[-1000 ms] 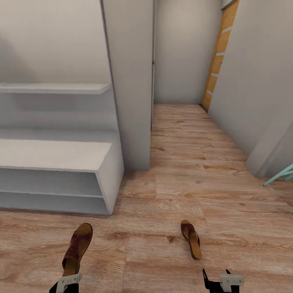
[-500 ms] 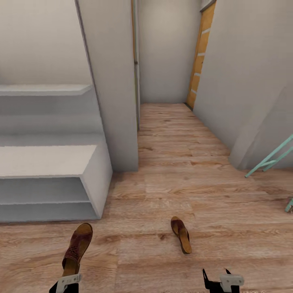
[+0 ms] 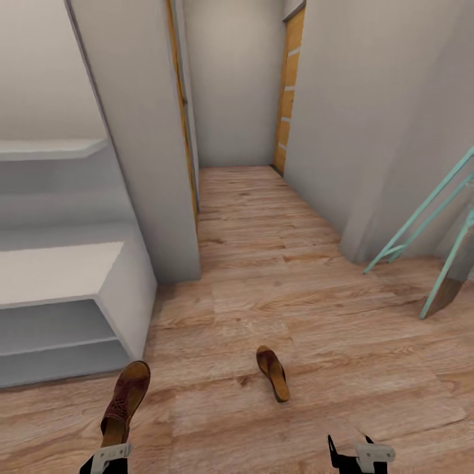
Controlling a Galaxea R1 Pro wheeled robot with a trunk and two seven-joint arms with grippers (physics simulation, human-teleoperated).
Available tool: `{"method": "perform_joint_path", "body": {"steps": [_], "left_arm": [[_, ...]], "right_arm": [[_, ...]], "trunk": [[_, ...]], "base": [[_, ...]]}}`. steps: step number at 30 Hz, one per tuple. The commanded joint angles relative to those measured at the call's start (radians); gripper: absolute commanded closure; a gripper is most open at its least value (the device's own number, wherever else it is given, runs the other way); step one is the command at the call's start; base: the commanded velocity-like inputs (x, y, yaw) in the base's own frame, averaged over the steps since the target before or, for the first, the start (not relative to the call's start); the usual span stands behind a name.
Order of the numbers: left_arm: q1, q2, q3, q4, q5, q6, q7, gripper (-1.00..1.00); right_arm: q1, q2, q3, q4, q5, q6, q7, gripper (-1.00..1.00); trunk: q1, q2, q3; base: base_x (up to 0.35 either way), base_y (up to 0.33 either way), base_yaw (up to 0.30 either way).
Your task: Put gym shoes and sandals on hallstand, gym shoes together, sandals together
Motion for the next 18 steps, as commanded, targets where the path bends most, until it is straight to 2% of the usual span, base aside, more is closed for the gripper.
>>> {"method": "perform_joint_path", "body": {"steps": [1,7,8,10,11,12,13,18], "left_arm": [[-0.001,-0.001,0.009,0.0,-0.01,-0.003,-0.007,1.0],[-0.001,0.0,0.007,-0.002,-0.01,-0.002,-0.008,1.0],[-0.007,-0.003,-0.03,-0.011,-0.008,0.003,-0.007,1.0],[-0.013,-0.004,-0.063,-0.015,-0.007,0.01,-0.005,1.0],[-0.076,-0.045,-0.131,-0.023,-0.006,0.061,0.0,1.0],[-0.135,-0.067,-0.139,-0.025,-0.007,0.138,0.001,1.0],[-0.164,-0.076,-0.141,-0.025,-0.007,0.172,0.001,1.0],[-0.213,-0.088,-0.147,-0.028,-0.007,0.218,0.001,1.0]], "right_arm": [[-0.001,0.001,-0.004,0.001,0.01,-0.003,0.0,-1.0],[-0.001,0.001,-0.004,0.001,0.01,-0.003,0.0,-1.0],[-0.001,0.001,-0.004,0.002,0.011,-0.003,0.0,-1.0],[-0.001,0.002,-0.003,0.003,0.011,-0.003,0.0,-1.0],[-0.001,0.003,-0.001,0.003,0.012,-0.003,0.001,-1.0],[-0.001,0.004,0.0,0.003,0.012,-0.003,0.002,-1.0],[-0.001,0.004,0.0,0.003,0.012,-0.002,0.003,-1.0],[-0.001,0.005,0.001,0.001,0.012,-0.002,0.005,-1.0]], "trunk": [[0.0,0.0,-0.001],[0.0,0.0,-0.001],[0.0,0.0,-0.001],[0.0,0.0,-0.001],[0.0,0.0,-0.001],[0.0,0.0,-0.001],[0.0,0.0,-0.001],[0.0,0.0,-0.001]], "base": [[0.0,0.0,-0.266],[0.0,0.0,-0.244],[0.0,0.0,-0.097],[0.0,0.0,-0.056],[0.0,0.0,-0.007],[0.0,0.0,-0.003],[0.0,0.0,-0.002],[0.001,0.0,-0.001]]}}
